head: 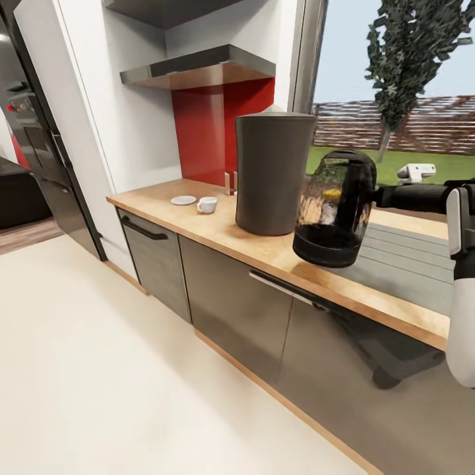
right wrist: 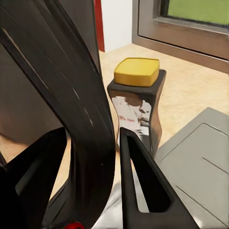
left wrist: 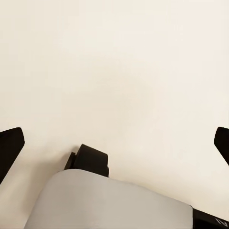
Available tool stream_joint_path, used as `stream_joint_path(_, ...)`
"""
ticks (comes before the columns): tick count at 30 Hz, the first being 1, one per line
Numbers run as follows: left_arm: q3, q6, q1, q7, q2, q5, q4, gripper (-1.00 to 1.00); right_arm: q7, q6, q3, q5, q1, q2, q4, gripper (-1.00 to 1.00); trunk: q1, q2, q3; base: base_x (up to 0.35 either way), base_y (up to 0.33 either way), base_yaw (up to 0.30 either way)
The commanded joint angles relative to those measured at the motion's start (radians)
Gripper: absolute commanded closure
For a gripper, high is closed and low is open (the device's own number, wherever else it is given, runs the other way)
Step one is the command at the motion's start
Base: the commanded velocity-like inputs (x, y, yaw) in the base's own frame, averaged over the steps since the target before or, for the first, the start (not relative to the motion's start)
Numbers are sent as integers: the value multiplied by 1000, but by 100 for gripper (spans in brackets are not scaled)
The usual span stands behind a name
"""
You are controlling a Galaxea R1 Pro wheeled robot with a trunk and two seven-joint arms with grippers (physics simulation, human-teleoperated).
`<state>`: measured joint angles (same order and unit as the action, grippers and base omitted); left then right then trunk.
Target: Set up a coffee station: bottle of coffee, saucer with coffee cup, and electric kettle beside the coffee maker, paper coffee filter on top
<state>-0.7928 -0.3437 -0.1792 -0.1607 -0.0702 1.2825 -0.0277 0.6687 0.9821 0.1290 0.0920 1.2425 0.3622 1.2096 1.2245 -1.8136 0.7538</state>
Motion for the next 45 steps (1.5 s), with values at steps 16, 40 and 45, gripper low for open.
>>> stream_joint_path(16, -6, -1, 0, -5, 1, 11, 0, -100, 11, 4, 1, 5, -5, 0, 1, 100, 0, 0, 1, 49, 34, 0)
stream_joint_path(40, -6, -1, 0, -5, 1, 11, 0, -100, 11, 4, 1, 5, -5, 0, 1, 100, 19, -35, 17, 44, 31, 0)
stream_joint_path(45, -6, -1, 0, -5, 1, 11, 0, -100, 11, 4, 1, 5, -5, 0, 1, 100, 23, -42, 20, 0, 0, 0)
